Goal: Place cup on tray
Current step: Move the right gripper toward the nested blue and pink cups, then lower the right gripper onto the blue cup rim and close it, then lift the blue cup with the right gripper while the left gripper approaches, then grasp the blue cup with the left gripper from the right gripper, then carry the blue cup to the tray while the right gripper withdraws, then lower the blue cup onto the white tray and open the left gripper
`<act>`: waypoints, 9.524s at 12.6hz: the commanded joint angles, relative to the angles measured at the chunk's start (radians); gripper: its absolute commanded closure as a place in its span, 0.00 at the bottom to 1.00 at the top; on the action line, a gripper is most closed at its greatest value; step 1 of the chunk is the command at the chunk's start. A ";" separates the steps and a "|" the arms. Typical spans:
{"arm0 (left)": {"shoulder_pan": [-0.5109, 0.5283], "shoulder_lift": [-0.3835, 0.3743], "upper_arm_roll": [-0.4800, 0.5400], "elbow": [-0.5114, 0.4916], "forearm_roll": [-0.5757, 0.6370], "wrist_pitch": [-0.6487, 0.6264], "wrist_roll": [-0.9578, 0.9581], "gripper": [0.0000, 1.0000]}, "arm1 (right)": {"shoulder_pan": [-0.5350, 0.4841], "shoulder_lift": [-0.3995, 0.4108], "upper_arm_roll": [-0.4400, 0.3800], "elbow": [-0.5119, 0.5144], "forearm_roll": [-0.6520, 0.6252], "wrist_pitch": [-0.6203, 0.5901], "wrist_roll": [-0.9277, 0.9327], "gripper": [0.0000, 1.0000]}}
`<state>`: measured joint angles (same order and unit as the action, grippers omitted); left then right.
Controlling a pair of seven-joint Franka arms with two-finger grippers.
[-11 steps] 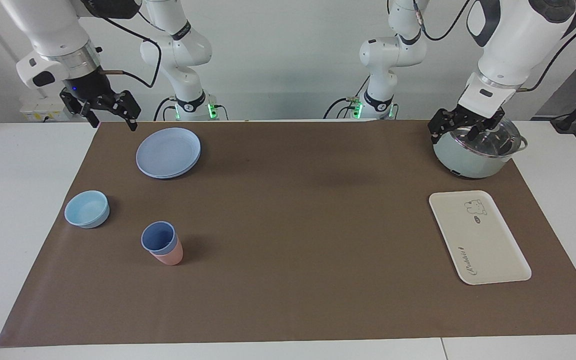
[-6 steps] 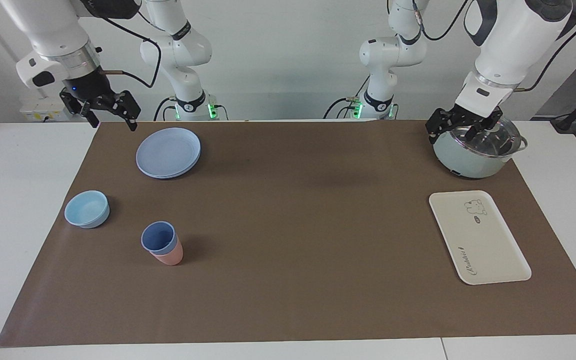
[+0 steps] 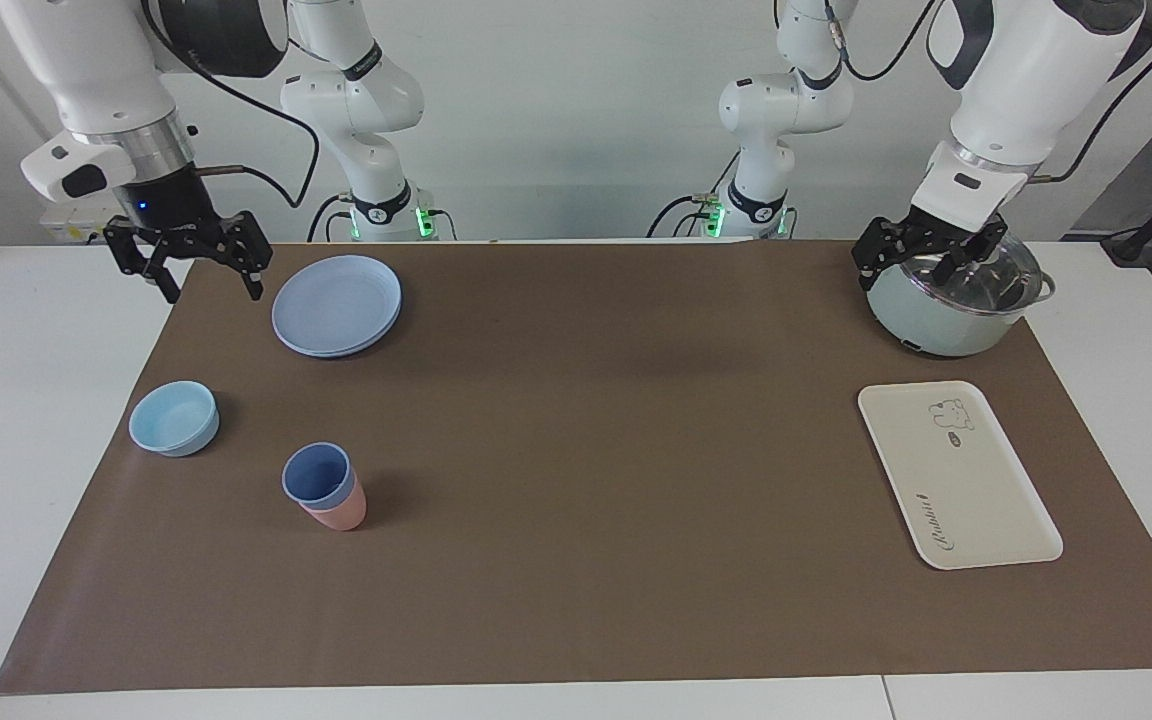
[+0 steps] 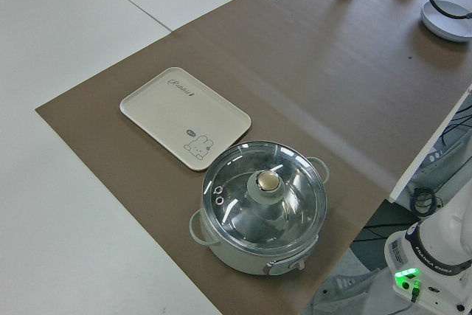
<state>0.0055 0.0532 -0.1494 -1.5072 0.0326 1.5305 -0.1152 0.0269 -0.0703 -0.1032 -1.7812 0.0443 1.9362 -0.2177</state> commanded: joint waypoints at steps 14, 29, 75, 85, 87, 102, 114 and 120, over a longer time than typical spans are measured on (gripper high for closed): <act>-0.006 -0.015 0.008 -0.011 0.012 0.071 -0.003 0.00 | -0.213 0.464 0.013 -0.141 1.190 0.178 -1.719 0.00; -0.075 -0.052 0.004 -0.070 0.010 0.050 -0.017 0.00 | -0.171 0.537 0.016 -0.153 1.575 0.105 -2.105 0.00; -0.421 0.195 -0.007 -0.001 -0.557 0.643 -0.377 1.00 | 0.459 0.165 0.019 -0.029 0.361 0.471 -0.805 1.00; -0.320 0.212 0.010 0.137 -0.553 0.559 -0.371 1.00 | 0.458 0.164 0.019 -0.038 0.348 0.471 -0.805 1.00; -0.238 0.200 0.013 0.136 -0.531 0.524 -0.293 1.00 | 0.458 0.162 0.019 -0.038 0.348 0.471 -0.804 1.00; 0.247 0.140 0.016 -0.135 -0.126 0.545 0.304 1.00 | -0.025 0.354 0.011 -0.066 1.445 0.328 -1.609 1.00; 0.381 0.363 0.014 -0.165 -0.129 0.859 0.353 1.00 | -0.147 0.538 0.013 -0.109 1.615 0.178 -2.013 1.00; 0.378 0.369 0.016 -0.136 -0.128 0.843 0.341 0.23 | -0.156 0.523 0.013 -0.150 1.615 0.161 -2.053 0.00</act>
<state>0.3765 0.4173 -0.1280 -1.6732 -0.1059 2.3845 0.2312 -0.1101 0.4790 -0.1027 -1.9011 1.6320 2.1196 -2.2383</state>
